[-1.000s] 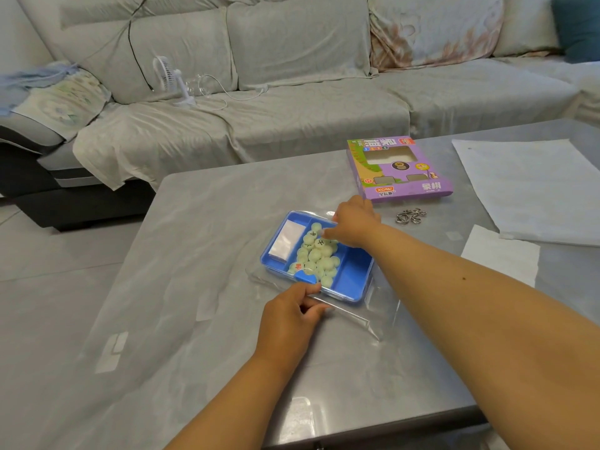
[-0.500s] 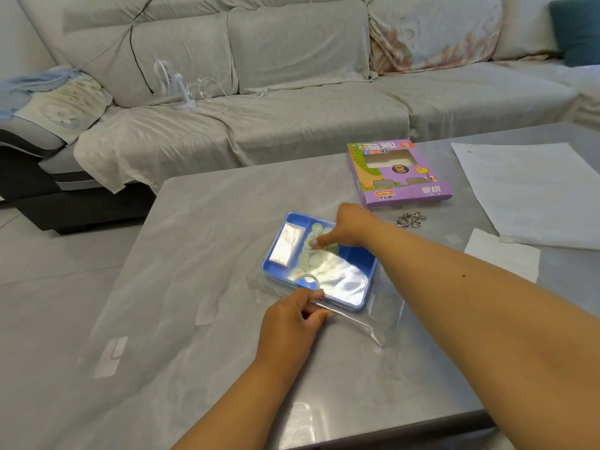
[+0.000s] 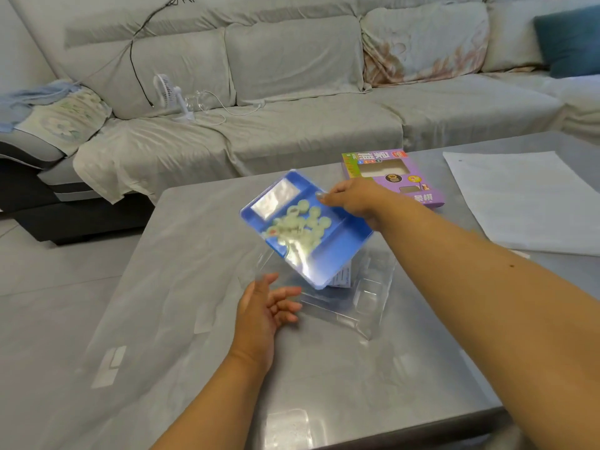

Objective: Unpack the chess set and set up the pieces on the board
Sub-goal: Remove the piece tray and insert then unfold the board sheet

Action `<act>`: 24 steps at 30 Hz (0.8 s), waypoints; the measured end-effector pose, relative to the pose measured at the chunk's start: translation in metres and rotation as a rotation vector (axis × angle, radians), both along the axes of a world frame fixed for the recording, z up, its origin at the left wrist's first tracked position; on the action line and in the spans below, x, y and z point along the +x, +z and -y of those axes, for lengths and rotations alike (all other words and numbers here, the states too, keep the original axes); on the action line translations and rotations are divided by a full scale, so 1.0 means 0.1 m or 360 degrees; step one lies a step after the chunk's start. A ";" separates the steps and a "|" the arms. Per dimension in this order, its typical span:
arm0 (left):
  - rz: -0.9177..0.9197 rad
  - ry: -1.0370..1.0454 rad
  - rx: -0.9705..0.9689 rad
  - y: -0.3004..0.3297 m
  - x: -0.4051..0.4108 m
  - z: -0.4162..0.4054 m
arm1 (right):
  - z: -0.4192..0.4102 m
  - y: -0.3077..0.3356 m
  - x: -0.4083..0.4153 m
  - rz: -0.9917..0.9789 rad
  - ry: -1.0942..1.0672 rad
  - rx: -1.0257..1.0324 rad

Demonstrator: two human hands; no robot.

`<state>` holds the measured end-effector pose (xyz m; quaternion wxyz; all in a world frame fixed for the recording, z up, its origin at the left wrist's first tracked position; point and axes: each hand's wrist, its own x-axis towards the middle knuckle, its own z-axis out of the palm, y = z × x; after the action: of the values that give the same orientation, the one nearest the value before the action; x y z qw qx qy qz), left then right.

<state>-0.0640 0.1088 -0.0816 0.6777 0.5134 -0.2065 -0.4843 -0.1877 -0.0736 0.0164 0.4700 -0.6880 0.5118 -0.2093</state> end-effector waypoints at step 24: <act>-0.0535 0.0346 -0.0233 -0.09 0.27 -0.11 | -0.11 -0.64 -0.07 -0.0640 0.0146 -0.0357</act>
<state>-0.0366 0.1200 -0.0909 0.7864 0.3940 -0.0685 -0.4708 -0.1952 -0.0621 -0.0477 0.2883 -0.7863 0.5369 -0.1020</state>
